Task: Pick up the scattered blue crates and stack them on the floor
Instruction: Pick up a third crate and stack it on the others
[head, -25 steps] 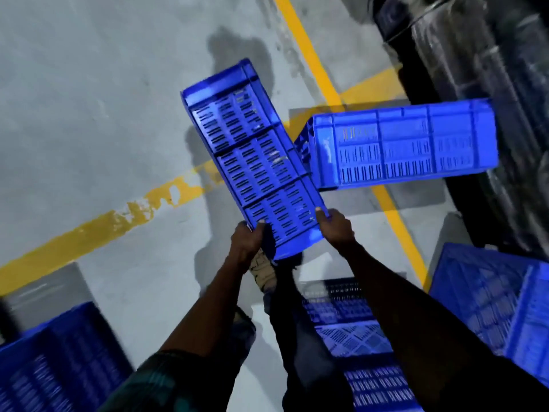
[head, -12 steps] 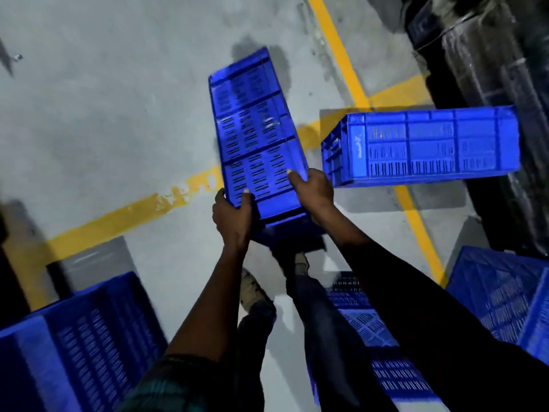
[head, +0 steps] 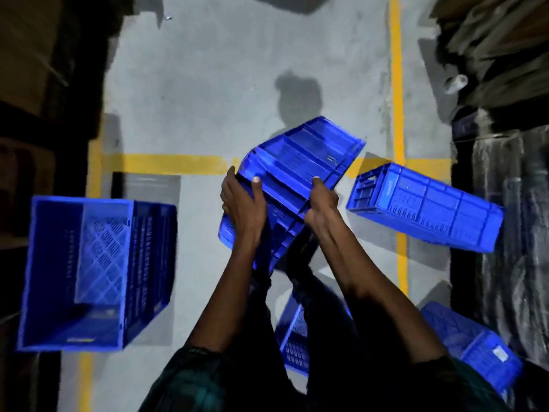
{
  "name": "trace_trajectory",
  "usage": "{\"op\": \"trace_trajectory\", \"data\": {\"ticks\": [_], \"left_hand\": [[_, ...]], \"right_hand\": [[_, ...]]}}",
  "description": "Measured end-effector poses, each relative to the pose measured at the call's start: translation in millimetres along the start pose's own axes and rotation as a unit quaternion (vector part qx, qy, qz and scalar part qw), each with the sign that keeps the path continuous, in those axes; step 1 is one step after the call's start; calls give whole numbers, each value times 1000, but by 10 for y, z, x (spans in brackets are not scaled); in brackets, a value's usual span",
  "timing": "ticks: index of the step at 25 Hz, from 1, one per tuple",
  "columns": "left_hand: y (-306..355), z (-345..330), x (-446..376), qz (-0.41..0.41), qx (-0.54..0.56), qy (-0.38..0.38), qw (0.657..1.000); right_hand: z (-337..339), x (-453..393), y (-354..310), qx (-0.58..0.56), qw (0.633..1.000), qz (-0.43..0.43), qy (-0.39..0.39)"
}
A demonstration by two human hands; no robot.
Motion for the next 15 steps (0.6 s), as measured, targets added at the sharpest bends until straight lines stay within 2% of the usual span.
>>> {"op": "trace_trajectory", "data": {"ticks": [2,5,6,8,9,11,12,14,15], "left_hand": [[-36,465,252,-35,18,36,999],[-82,1046,597,-62,46,72,994],[-151,1268,734,-54,52,95,993],[-240,1638,920,-31,68,132,988],[-249,1845,998,-30,71,149,986],[-158,2189,1114,-83,30,174,981],[-65,2336,1162,-128,-9,189,974],[112,2588,1277,-188,-102,232,949],[172,2689,1319,-193,-149,244,939]], "right_hand": [[-95,460,-53,-54,998,7,-18],[-234,1020,-145,-167,974,-77,-134],[-222,1260,-135,-159,968,-102,-167],[-100,1568,-145,-75,962,-63,-255],[-43,1707,-75,-51,948,-94,-299],[-25,1960,-69,-24,933,-109,-343],[-35,2119,-78,-73,917,-158,-358],[-150,2380,-28,-110,906,-177,-370],[-213,2472,21,-144,910,-224,-319]]}}
Point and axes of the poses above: each hand's wrist, its own x-axis away from the middle knuckle, its own z-axis out of the back of the hand, y = z × x, the point moved 3 cm from there along -x, towards the middle knuckle, and after that the axes turned 2 degrees about z, right-handed, at the moved point
